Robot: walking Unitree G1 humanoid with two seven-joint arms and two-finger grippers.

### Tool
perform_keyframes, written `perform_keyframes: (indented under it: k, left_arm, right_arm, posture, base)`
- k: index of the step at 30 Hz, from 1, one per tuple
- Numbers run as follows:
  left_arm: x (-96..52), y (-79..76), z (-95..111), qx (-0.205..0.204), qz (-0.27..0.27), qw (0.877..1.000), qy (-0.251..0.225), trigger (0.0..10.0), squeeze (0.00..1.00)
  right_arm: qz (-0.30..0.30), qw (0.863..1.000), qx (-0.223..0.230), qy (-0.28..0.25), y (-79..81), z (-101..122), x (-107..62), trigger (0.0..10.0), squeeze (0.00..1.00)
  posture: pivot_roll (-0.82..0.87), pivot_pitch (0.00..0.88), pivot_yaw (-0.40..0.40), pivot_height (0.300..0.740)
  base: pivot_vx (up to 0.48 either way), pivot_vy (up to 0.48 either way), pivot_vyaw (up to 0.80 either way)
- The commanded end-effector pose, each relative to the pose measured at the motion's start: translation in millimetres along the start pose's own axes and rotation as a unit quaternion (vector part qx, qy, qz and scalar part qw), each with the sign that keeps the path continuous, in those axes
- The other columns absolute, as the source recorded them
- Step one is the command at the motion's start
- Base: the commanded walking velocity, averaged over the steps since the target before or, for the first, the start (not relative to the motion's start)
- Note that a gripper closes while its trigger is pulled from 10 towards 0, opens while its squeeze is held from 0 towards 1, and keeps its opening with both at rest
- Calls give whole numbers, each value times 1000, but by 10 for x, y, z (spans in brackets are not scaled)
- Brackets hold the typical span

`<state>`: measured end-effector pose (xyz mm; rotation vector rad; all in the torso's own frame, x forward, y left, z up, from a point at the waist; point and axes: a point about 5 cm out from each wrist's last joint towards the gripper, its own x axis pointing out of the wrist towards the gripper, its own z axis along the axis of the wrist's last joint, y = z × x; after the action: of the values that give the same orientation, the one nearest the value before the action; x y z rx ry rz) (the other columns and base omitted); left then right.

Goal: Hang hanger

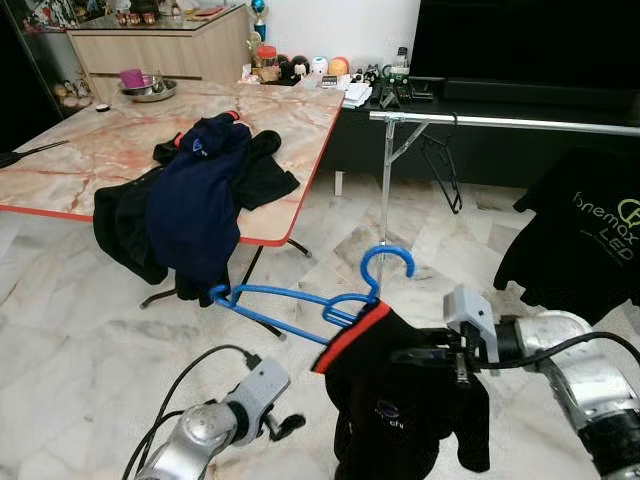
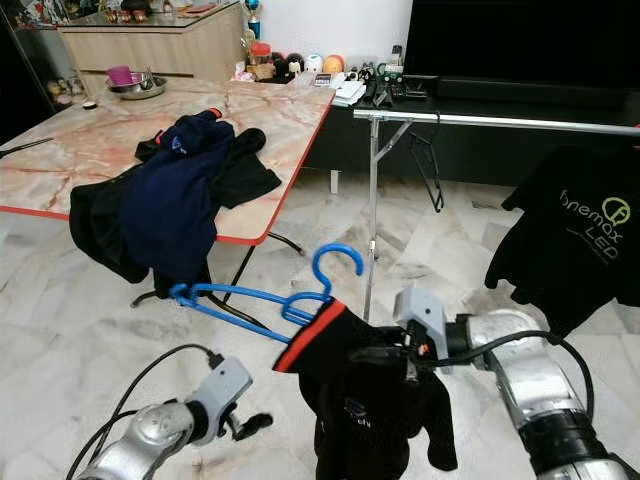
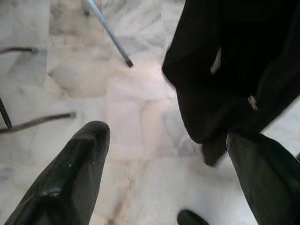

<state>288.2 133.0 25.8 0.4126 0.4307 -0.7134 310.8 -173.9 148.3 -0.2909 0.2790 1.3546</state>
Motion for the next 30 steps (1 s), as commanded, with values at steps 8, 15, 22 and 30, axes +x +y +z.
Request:
perform_keyframes:
  k: [8, 15, 22, 30]
  left_arm:
    - [84, -56, -79, 32, 9, 999, 8, 10000, 0]
    - [158, -100, -89, 56, 9, 998, 18, 10000, 0]
    - [222, -119, -18, 51, 27, 998, 0, 10000, 0]
    - [249, -58, 33, 38, 69, 997, -6, 10000, 0]
  right_arm:
    - [28, 999, -32, -28, -8, 263, 134, 0, 0]
    - [46, 997, -43, -37, -4, 367, 207, 0, 0]
    - [63, 996, -50, -33, 36, 376, 282, 0, 0]
    - [71, 996, -51, -34, 52, 390, 318, 0, 0]
  posture:
    - [76, 66, -8, 740]
    - [66, 55, -8, 740]
    - [68, 42, -11, 740]
    - [68, 28, -15, 740]
  base:
    - [0, 0, 0]
    - [0, 0, 0]
    - [0, 0, 0]
    - [0, 0, 0]
